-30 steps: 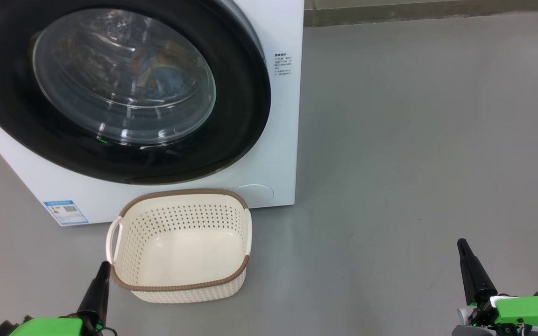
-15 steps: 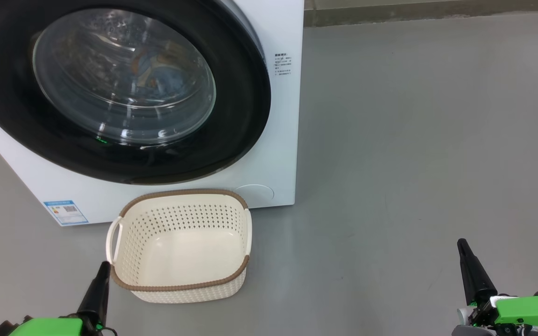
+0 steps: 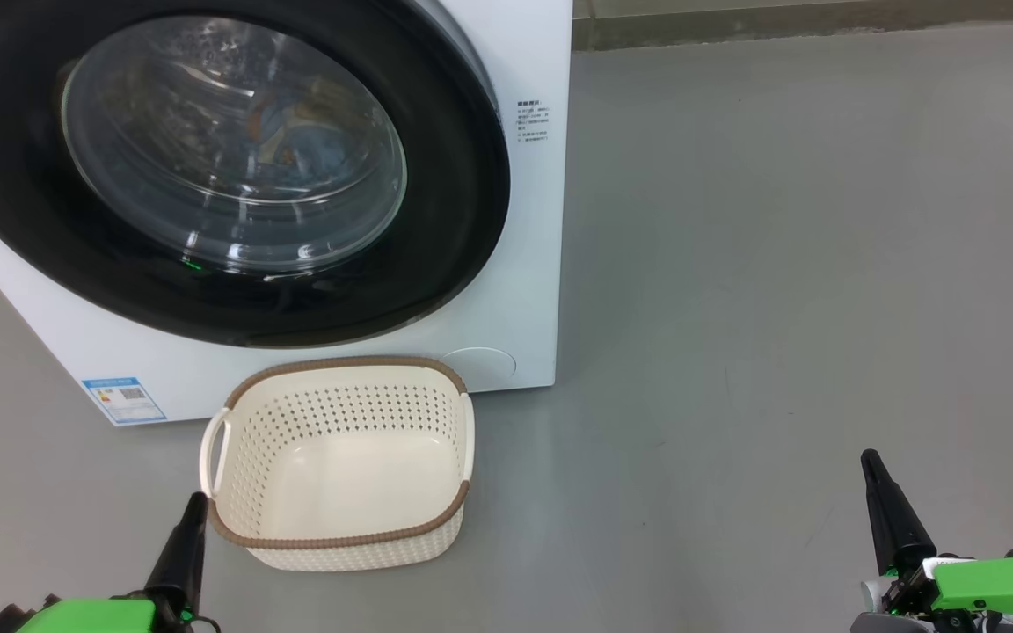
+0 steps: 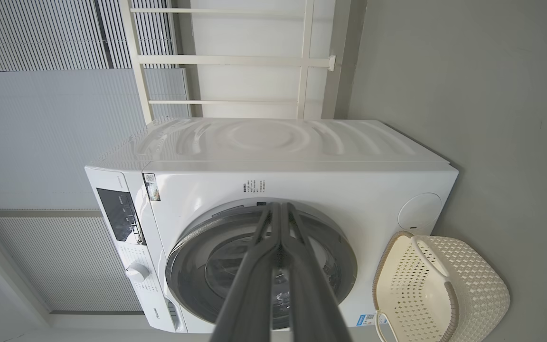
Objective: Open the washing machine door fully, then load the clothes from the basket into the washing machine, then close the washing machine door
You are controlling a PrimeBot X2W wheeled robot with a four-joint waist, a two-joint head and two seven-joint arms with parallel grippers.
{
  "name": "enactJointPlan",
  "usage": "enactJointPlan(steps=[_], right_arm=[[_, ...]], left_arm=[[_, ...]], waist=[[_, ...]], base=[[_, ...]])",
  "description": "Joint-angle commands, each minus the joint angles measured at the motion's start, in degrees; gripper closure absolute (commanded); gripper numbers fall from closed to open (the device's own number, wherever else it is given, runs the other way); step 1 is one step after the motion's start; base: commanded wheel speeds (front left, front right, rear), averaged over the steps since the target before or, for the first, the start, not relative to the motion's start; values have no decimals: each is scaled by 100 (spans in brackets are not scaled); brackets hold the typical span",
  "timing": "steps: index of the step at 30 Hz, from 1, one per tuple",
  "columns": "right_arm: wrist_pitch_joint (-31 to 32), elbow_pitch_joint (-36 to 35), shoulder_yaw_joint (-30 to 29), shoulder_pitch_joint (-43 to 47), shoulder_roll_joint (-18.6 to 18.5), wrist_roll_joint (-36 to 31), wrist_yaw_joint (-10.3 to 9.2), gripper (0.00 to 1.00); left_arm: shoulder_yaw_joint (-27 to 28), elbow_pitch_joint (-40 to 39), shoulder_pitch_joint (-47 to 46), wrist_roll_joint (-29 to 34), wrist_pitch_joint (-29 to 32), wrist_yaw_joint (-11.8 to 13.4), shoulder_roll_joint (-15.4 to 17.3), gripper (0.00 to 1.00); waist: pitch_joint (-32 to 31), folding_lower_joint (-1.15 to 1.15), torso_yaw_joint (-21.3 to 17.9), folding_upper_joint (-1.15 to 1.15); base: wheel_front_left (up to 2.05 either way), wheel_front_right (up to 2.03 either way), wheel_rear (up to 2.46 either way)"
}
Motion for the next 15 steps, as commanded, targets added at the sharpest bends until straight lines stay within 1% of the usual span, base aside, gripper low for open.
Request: enactJointPlan(steps=[1,15], right_arm=[[43,-144,147,-231,-70,21,-5,100],[43,-144,147,-231,-70,21,-5,100]], left_arm=[[206,-113,-234,-12,30,-17,68,100],[209,-113,-234,-10,32,-17,67,100]], waist=[[0,0,0,0],[0,0,0,0]], base=[[0,0,0],[0,0,0]])
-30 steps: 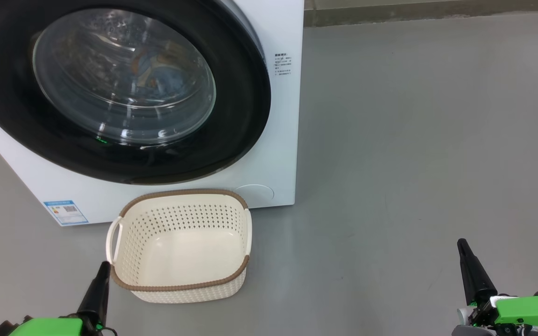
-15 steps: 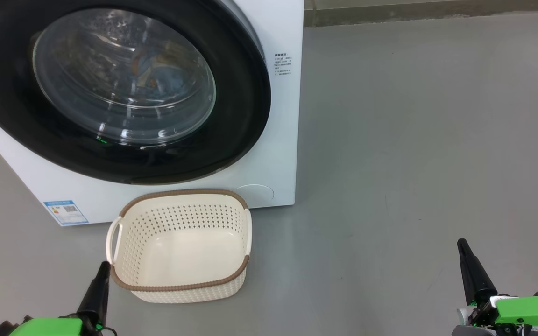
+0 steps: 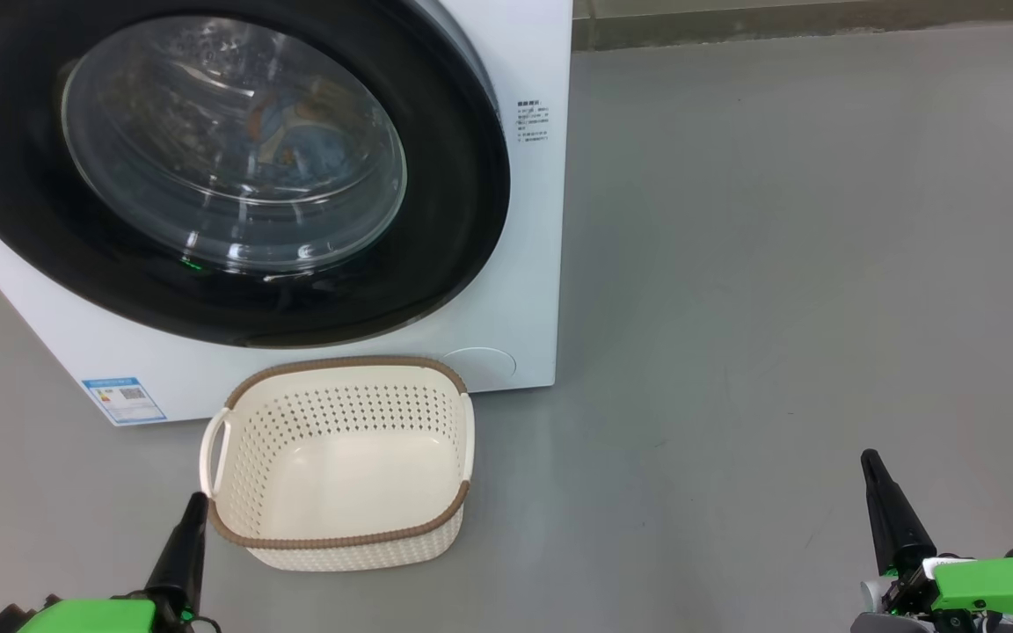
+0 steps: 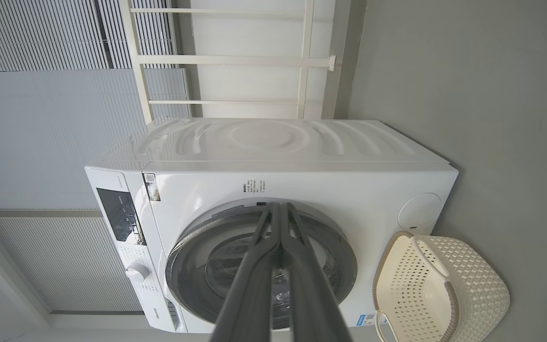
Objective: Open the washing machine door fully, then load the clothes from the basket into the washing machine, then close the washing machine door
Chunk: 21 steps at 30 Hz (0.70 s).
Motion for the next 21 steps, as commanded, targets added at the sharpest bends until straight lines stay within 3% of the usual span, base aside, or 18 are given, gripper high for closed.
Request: enactJointPlan(steps=[1,21], right_arm=[[43,-144,147,-231,-70,21,-5,100],[43,-144,147,-231,-70,21,-5,100]], left_arm=[[206,-113,-234,-10,32,-17,72,100],[209,-113,-235,-7,35,-17,70,100]], waist=[[0,0,0,0],[0,0,0,0]], base=[[0,0,0],[0,0,0]])
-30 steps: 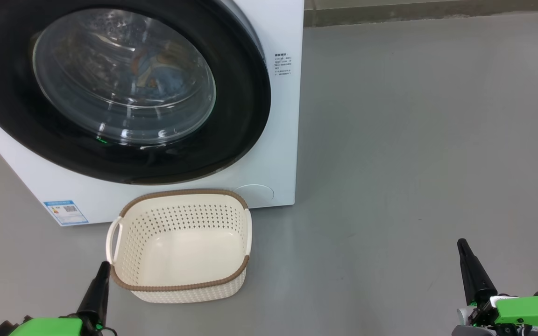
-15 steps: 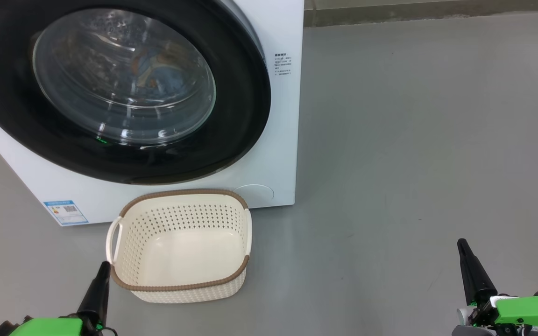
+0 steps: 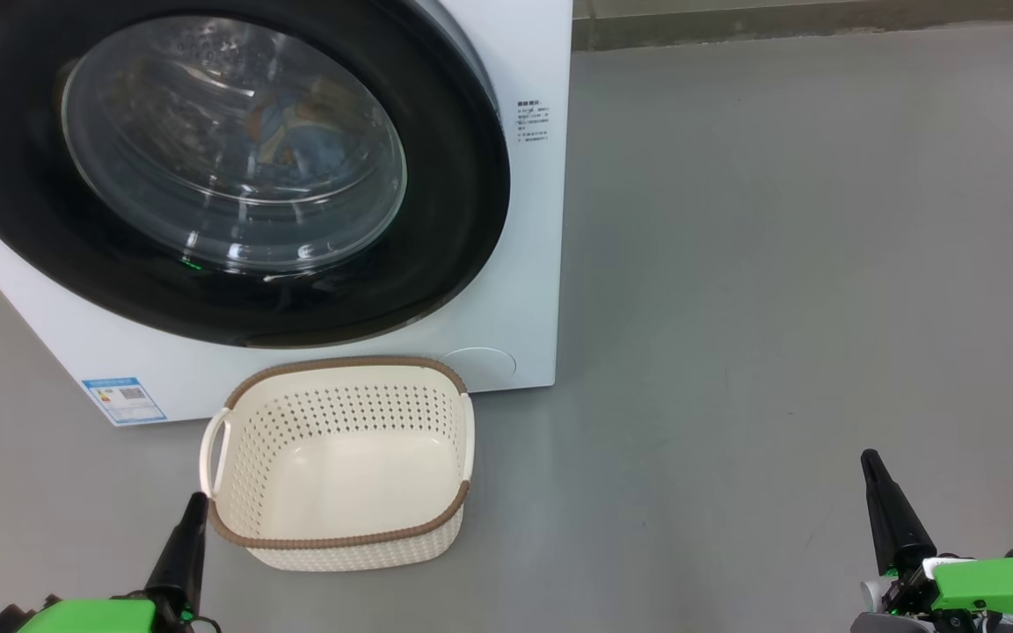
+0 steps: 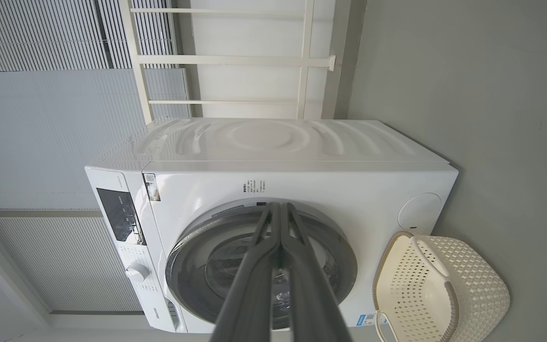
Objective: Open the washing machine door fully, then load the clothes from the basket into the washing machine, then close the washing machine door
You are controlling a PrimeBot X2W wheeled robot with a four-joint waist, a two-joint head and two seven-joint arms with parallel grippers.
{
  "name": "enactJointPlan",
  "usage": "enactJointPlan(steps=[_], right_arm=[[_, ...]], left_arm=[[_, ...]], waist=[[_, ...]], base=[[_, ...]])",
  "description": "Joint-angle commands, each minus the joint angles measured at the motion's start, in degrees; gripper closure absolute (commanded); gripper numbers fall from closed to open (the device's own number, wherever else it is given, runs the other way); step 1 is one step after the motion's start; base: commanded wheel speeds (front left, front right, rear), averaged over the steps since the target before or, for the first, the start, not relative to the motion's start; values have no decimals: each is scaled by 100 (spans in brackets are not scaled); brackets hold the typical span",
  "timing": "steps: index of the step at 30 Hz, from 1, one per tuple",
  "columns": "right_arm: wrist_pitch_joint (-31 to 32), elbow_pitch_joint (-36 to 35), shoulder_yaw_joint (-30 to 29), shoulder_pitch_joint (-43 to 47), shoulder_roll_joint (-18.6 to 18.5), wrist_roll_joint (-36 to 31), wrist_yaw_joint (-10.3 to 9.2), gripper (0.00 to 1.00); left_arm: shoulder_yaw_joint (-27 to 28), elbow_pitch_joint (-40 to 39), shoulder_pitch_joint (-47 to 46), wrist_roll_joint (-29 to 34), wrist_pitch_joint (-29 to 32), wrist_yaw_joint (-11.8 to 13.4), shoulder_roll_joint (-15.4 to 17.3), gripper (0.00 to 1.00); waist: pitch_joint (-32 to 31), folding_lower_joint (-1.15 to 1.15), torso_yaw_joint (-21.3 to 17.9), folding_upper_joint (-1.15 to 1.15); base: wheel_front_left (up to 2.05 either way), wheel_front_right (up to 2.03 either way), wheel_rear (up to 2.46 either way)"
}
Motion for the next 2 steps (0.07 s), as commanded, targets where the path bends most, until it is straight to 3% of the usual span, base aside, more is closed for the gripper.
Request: enactJointPlan(steps=[1,2], right_arm=[[43,-144,147,-231,-70,21,-5,100],[43,-144,147,-231,-70,21,-5,100]], left_arm=[[205,-113,-235,-7,34,-17,74,100],[205,-113,-235,-7,34,-17,74,100]], waist=[[0,0,0,0],[0,0,0,0]], base=[[0,0,0],[0,0,0]])
